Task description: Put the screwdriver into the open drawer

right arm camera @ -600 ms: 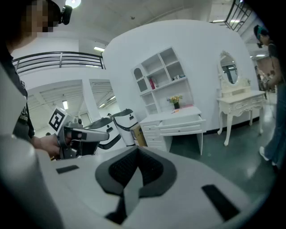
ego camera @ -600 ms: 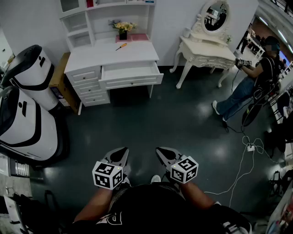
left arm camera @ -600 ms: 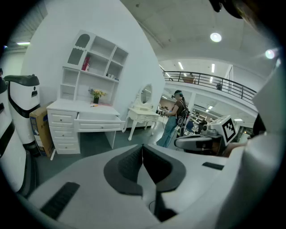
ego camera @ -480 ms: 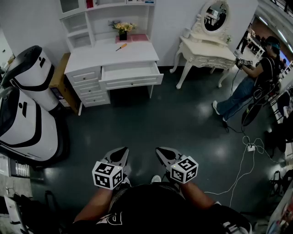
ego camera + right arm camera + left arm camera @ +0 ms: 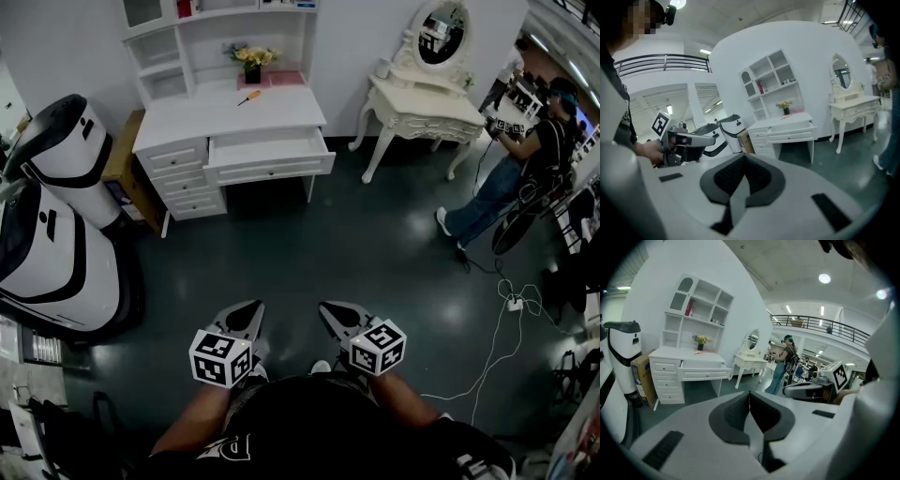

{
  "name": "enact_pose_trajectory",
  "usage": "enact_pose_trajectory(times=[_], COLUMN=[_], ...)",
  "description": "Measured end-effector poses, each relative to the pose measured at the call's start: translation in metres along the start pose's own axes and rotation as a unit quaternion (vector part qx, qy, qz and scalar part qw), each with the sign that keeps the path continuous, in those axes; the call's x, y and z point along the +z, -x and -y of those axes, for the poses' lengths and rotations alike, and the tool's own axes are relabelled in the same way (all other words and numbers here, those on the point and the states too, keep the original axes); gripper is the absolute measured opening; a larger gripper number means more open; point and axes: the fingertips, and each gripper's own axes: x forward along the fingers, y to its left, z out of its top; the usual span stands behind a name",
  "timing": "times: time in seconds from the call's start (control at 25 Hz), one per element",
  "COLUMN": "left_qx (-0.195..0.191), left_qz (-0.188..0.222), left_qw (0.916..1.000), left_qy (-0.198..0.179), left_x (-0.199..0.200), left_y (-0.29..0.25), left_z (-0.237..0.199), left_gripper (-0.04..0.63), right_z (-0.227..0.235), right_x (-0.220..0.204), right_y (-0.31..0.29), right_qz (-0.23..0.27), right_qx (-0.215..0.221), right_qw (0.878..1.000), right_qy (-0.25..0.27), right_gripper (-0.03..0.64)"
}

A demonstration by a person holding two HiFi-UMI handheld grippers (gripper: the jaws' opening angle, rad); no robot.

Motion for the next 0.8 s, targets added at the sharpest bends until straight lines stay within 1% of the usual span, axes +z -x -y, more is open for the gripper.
enact_pose_trajectory(times=[0.12,0.32,0.56,0.8], left_qx=[0.002,0.003,-0.004,0.0], left_qz=[-0.001,-0.002,-0.008,-0.004], left_qw=[1.0,1.0,0.9999,1.0], left_qy=[-0.002,-0.003,-0.005,-0.004], left_x=[0.0,0.001,-0.004,-0.002], left_y=[-0.002,-0.001,0.005,0.023], left_z=[0.0,-0.006,-0.019,-0.055], left_gripper=[0.015,0.015,0.015,0.015], right_z=[-0.001,-0.007,-0.021,-0.04], right_x=[0.002,0.003,0.001,0.001], right_y=[-0.001,-0.007,-0.023,-0.053], right_qz=[0.005,0.003,-0.003,-0.006], right_qx=[0.006,-0.001,0.003,-0.005], right_qw=[1.0,1.0,1.0,1.0], right_qy=[-0.011,0.019,0.018,0.013], right_gripper=[0.008,0.009,0.009,0.009])
